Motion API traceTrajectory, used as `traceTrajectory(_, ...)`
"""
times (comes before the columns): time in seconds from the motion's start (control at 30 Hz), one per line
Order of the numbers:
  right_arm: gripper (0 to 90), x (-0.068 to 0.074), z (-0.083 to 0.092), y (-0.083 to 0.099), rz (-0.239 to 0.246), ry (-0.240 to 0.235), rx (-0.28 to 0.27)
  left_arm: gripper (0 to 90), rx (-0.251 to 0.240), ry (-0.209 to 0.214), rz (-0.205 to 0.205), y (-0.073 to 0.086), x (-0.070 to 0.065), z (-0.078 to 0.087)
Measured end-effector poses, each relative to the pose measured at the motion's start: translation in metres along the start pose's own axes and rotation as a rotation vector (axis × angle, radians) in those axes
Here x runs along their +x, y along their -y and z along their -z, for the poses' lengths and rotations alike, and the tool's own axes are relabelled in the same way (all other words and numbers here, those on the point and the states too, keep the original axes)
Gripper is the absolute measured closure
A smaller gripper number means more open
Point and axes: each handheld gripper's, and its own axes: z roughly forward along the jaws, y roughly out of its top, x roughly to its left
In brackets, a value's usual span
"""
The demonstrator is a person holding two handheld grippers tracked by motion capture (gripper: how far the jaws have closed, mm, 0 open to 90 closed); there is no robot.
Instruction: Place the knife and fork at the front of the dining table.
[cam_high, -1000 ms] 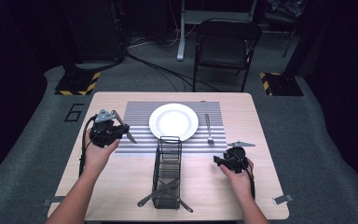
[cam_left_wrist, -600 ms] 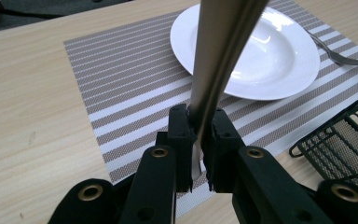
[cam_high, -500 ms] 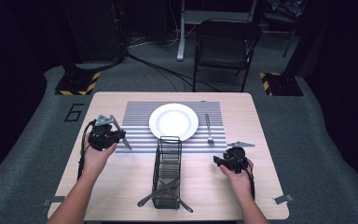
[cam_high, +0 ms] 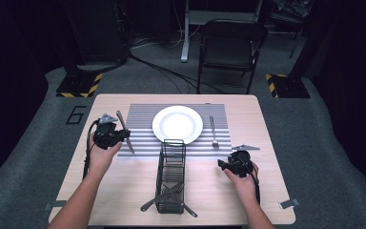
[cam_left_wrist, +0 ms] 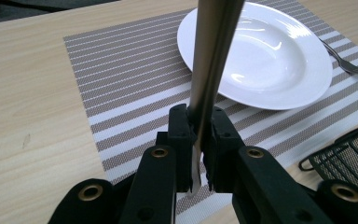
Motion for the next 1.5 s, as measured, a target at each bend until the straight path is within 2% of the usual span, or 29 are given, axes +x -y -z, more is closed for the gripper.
traceTrajectory(0.13, 47.6, -0.001, 0.001, 0.0, -0.011, 0.003, -0.002, 81.9, -0.002, -0.006, 0.009, -0.004, 0.003, -0.007)
traceTrajectory(0.2, 47.7, -0.002, 0.002, 0.0, 0.0, 0.003, -0.013, 81.9, -0.016, -0.009, 0.03, -0.005, 0.004, -0.011)
traceTrajectory(0.37, 47.8, -0.002, 0.003, -0.001, -0.008, 0.016, -0.029, 81.8, -0.042, -0.013, 0.079, -0.006, 0.01, -0.021)
traceTrajectory(0.47, 47.8, -0.003, 0.003, -0.001, 0.001, 0.014, -0.026, 81.8, -0.045, -0.013, 0.087, -0.008, 0.012, -0.026)
traceTrajectory(0.6, 47.8, -0.003, 0.004, 0.0, -0.019, 0.014, -0.021, 81.8, -0.054, -0.015, 0.093, -0.009, 0.013, -0.032)
traceTrajectory(0.67, 47.8, -0.005, 0.003, 0.0, -0.006, 0.014, -0.028, 81.7, -0.058, -0.017, 0.098, -0.01, 0.014, -0.035)
traceTrajectory(0.7, 47.8, -0.005, 0.004, 0.0, -0.015, 0.015, -0.026, 81.7, -0.064, -0.016, 0.102, -0.01, 0.014, -0.037)
traceTrajectory(0.87, 47.8, -0.006, 0.004, 0.0, -0.019, 0.013, -0.031, 81.6, -0.085, -0.035, 0.097, -0.009, 0.014, -0.045)
traceTrajectory(1.03, 47.8, -0.006, 0.004, 0.0, -0.021, 0.011, -0.032, 81.6, -0.11, -0.048, 0.128, -0.006, 0.014, -0.053)
traceTrajectory(1.13, 47.8, -0.007, 0.004, 0.0, -0.025, 0.013, -0.036, 81.8, -0.111, -0.044, 0.146, -0.006, 0.015, -0.057)
traceTrajectory(1.3, 47.9, -0.007, 0.005, 0.0, -0.028, 0.011, -0.036, 82.0, -0.105, -0.05, 0.153, -0.005, 0.015, -0.066)
traceTrajectory(1.43, 48.1, -0.009, 0.004, 0.0, -0.022, 0.011, -0.042, 82.3, -0.094, -0.054, 0.171, -0.004, 0.015, -0.073)
traceTrajectory(1.47, 48.1, -0.008, 0.004, 0.0, -0.039, 0.01, -0.036, 82.3, -0.079, -0.06, 0.171, -0.005, 0.014, -0.075)
traceTrajectory(1.5, 48.1, -0.008, 0.004, 0.0, -0.035, 0.01, -0.038, 82.3, -0.078, -0.067, 0.169, -0.006, 0.013, -0.076)
